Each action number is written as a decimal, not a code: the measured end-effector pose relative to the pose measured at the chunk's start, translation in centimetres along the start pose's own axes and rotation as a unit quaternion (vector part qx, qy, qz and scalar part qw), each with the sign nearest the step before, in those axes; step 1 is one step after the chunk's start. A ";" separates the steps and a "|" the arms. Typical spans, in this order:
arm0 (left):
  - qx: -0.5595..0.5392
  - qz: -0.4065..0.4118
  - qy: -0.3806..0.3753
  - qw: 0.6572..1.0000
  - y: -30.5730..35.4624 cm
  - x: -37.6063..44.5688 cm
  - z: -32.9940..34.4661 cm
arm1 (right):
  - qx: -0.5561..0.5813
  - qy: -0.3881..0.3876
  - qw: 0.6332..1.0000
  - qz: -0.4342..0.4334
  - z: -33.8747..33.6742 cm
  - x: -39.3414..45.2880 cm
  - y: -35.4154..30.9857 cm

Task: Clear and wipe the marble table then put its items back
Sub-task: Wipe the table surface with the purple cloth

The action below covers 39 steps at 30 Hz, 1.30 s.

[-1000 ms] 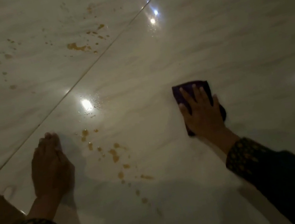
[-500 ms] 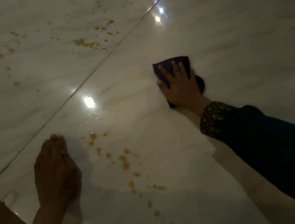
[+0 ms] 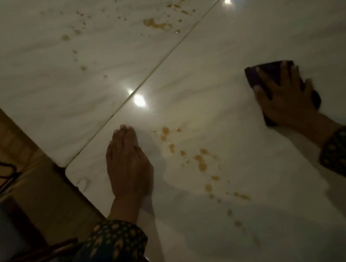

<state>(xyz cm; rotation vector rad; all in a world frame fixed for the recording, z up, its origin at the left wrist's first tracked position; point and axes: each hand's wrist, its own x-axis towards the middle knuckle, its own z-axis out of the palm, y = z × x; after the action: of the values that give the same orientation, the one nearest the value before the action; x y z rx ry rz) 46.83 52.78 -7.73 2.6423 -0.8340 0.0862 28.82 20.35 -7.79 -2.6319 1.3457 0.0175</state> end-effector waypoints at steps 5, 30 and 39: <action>0.016 0.011 -0.007 1.000 -0.5 0.0 0.4 | 0.004 0.007 0.996 -0.084 1.9 0.2 -12.3; -0.100 0.161 -0.062 0.980 -5.9 1.7 -2.1 | 0.010 0.027 0.998 -0.050 5.8 -14.8 -24.2; -0.106 0.178 -0.042 0.977 -6.1 1.5 -1.8 | 0.013 -0.013 0.987 0.161 1.5 -14.1 -7.9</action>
<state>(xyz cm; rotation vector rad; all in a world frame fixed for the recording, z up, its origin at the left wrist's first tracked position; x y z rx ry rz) 51.61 57.22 -7.76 2.2877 -1.2644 -0.0221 26.96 36.44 -6.68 -2.3552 1.7338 0.0764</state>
